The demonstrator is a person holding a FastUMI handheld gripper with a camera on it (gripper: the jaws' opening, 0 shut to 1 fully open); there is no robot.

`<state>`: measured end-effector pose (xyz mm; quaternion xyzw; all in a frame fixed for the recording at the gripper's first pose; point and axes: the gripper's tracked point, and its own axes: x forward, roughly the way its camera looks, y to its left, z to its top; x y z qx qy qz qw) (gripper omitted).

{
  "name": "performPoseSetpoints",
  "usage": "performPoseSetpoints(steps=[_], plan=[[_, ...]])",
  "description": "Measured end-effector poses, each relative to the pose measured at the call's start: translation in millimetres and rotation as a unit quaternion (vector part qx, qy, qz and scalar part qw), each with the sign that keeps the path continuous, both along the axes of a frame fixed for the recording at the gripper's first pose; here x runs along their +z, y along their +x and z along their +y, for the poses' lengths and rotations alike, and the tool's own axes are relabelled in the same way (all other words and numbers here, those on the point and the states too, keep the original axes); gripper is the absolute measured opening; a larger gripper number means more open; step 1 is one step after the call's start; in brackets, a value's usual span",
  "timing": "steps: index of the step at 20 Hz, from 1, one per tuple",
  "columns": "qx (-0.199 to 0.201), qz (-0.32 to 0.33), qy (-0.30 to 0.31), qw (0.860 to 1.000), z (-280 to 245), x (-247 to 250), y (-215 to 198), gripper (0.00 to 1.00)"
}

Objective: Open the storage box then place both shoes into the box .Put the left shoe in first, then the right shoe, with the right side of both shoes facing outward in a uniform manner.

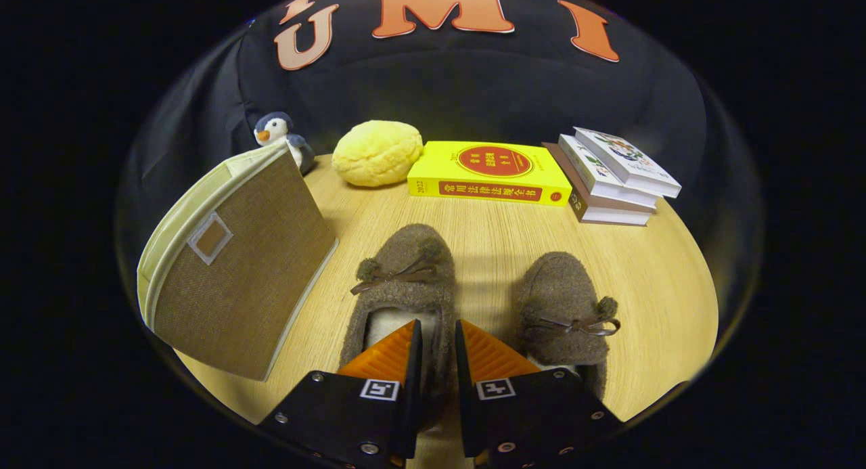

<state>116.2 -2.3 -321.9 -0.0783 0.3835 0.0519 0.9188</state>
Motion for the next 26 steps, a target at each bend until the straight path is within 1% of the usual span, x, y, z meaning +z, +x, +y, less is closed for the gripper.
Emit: performPoseSetpoints(steps=[1, 2, 3, 4, 6, 8, 12, 15, 19, 23, 26], plan=[[-0.004, 0.004, -0.008, 1.000, -2.7, -4.6, 1.4, 0.24], [-0.012, 0.006, -0.016, 1.000, -6.7, -7.0, 2.4, 0.17], [-0.020, 0.004, -0.010, 1.000, -5.7, -6.9, 3.1, 0.11], [-0.026, -0.003, -0.011, 1.000, -5.7, -5.3, 5.3, 0.03], [-0.038, -0.004, -0.008, 0.999, -5.8, -1.4, 3.4, 0.01], [-0.054, -0.008, 0.017, 0.998, 3.3, 9.9, 2.9, 0.01], [-0.077, -0.035, -0.013, 0.996, 1.6, 39.3, -2.4, 0.01], [-0.101, -0.048, -0.002, 0.994, 8.1, 60.8, -8.1, 0.01], [-0.126, -0.076, -0.009, 0.989, 18.8, 97.5, -17.1, 0.01], [-0.150, -0.102, 0.012, 0.983, 46.1, 137.4, -26.2, 0.01], [-0.154, -0.127, 0.027, 0.980, 73.4, 168.6, -29.0, 0.01]])
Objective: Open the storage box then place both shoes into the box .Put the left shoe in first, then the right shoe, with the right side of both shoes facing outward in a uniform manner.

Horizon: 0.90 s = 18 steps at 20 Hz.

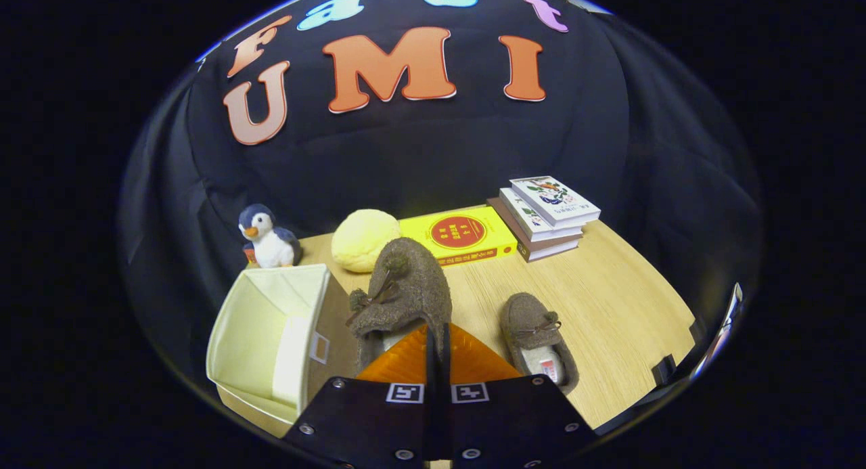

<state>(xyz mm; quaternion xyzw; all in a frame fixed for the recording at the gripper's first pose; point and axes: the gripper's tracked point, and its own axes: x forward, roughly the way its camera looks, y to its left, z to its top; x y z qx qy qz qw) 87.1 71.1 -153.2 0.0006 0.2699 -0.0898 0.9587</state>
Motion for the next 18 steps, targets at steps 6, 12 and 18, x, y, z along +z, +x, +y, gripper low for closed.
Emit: performPoseSetpoints(steps=[6, 12, 18], plan=[[0.021, -0.030, 0.031, 0.999, 74.4, 36.4, -3.7, 0.00], [0.053, -0.022, 0.053, 0.997, 148.6, 13.2, 1.8, 0.01], [0.059, 0.013, 0.095, 0.994, 208.6, -46.1, 5.8, 0.01]])
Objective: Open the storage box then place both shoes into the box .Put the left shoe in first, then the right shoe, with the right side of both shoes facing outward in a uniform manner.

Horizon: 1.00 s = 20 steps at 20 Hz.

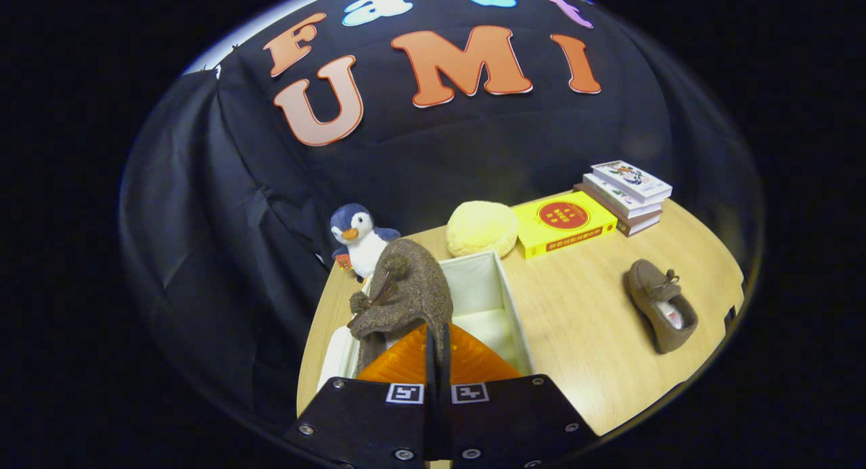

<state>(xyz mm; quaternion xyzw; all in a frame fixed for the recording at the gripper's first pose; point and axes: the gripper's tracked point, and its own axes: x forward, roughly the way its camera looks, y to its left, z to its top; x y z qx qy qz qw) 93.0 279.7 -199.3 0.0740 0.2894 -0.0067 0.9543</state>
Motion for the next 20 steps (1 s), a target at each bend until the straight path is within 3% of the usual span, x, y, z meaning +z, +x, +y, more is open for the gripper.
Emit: performPoseSetpoints(steps=[9, 10, 13, 14, 16, 20], plan=[[0.006, 0.059, 0.018, 0.998, 27.8, -55.7, -1.9, 0.03], [0.010, 0.064, 0.031, 0.997, 30.8, -57.5, -1.5, 0.08], [0.012, 0.054, 0.040, 0.998, 21.4, -44.7, 1.7, 0.36], [0.015, 0.050, 0.034, 0.998, 16.8, -39.9, 2.2, 0.54], [0.022, 0.037, 0.024, 0.999, 6.7, -29.0, 5.5, 0.73], [0.036, 0.002, 0.019, 0.999, -16.4, -2.3, 10.3, 0.97]])
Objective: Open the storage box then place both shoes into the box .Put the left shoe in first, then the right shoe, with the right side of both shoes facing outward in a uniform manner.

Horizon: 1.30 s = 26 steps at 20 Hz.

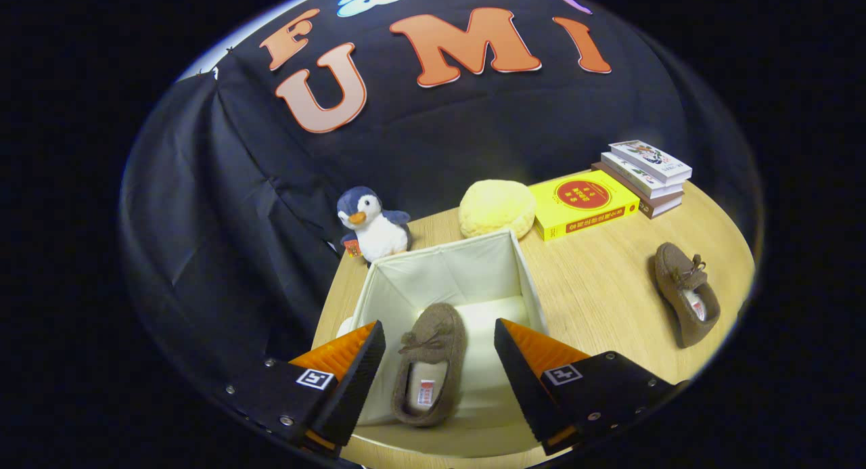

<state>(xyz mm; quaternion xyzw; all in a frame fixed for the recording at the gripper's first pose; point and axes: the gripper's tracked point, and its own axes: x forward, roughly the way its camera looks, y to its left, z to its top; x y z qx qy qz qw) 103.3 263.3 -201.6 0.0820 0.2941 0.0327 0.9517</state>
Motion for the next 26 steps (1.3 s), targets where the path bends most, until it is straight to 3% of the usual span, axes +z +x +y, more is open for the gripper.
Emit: performPoseSetpoints(steps=[12, 19, 26], plan=[[-0.062, -0.036, -0.051, 0.996, -182.9, 32.2, -4.8, 0.99], [-0.083, -0.017, -0.082, 0.993, -285.4, 15.3, -16.7, 0.99], [-0.102, 0.011, -0.094, 0.990, -352.7, -15.7, -33.9, 0.99]])
